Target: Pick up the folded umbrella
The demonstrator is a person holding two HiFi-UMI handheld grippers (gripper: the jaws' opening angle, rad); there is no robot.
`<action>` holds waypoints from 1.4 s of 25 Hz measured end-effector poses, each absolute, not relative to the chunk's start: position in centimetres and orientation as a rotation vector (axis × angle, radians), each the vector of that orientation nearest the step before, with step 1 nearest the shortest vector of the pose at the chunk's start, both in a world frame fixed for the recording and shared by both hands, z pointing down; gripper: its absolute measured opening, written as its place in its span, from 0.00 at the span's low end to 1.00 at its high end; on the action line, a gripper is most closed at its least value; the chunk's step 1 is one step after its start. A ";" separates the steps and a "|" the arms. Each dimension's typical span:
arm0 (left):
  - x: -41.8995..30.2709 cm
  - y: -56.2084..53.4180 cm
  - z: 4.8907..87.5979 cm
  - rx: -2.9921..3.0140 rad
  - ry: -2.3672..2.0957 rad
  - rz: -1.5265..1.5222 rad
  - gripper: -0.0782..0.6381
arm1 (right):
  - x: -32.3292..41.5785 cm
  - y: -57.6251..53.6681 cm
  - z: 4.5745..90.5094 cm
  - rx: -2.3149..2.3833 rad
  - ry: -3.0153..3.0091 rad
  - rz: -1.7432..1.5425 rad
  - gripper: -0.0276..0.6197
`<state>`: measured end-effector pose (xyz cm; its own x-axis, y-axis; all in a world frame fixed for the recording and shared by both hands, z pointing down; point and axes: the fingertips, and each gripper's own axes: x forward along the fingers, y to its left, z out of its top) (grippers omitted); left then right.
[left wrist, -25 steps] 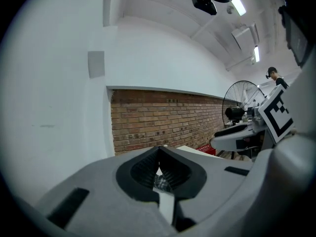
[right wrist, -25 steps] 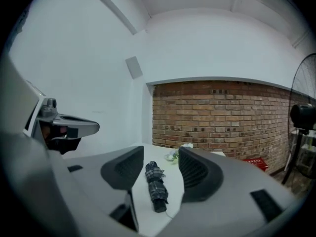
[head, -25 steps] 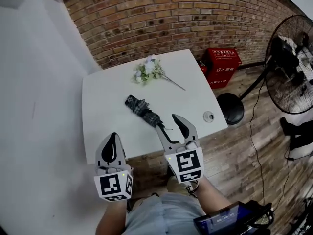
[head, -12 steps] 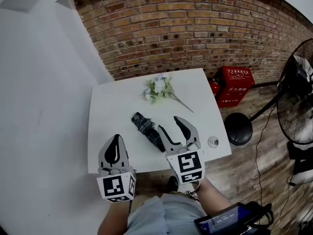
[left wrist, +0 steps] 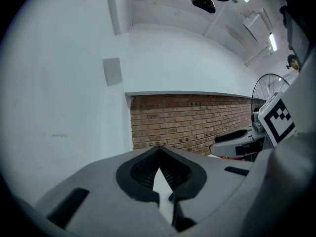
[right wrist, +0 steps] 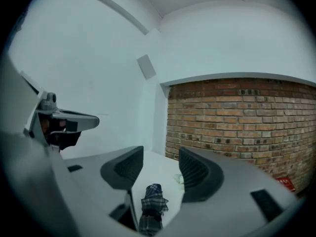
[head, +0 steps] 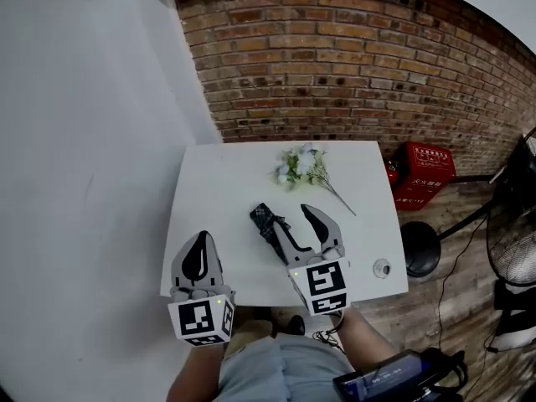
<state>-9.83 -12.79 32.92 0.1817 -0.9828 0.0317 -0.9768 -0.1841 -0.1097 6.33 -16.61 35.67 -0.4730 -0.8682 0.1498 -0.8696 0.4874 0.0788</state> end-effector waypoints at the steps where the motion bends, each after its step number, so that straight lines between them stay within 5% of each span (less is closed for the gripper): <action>1: -10.3 -13.1 33.0 -2.368 1.968 -0.147 0.12 | 5.9 -16.9 35.8 1.505 -2.554 0.017 0.40; 35: -14.6 -20.0 43.8 -2.541 2.052 -0.322 0.12 | 2.4 -20.9 56.4 1.232 -2.220 0.434 0.57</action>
